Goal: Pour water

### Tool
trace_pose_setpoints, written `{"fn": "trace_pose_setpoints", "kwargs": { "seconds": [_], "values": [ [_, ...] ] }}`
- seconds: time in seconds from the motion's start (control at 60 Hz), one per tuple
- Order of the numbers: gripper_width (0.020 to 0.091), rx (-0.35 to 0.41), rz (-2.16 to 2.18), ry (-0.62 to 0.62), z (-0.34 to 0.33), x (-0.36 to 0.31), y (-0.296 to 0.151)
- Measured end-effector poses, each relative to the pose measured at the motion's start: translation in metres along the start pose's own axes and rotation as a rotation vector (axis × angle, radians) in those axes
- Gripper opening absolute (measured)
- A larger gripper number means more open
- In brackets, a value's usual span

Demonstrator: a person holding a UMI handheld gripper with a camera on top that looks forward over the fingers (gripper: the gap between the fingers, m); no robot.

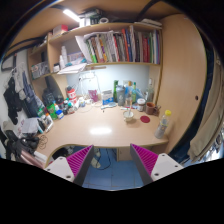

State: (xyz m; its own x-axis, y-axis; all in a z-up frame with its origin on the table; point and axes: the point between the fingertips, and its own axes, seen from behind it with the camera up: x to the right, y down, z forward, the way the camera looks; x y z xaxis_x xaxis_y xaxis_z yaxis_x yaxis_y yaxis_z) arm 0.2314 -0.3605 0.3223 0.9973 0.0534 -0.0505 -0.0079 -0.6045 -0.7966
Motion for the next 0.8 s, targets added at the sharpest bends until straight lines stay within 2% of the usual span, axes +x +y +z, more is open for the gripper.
{"fn": "trace_pose_setpoints", "kwargs": {
  "seconds": [0.217,0.433,0.617,0.75,0.8],
  "values": [
    [0.0826,0.009,0.025,0.047,-0.006,-0.025,0.004],
    [0.0830,0.004,0.061,0.093,0.001,-0.004,0.014],
    [0.0835,0.047,0.100,0.166,0.034,0.069,0.018],
    [0.0830,0.137,0.178,0.187,0.087,0.138,0.019],
    [0.0830,0.143,0.195,0.202,0.113,0.168,0.025]
  ]
}}
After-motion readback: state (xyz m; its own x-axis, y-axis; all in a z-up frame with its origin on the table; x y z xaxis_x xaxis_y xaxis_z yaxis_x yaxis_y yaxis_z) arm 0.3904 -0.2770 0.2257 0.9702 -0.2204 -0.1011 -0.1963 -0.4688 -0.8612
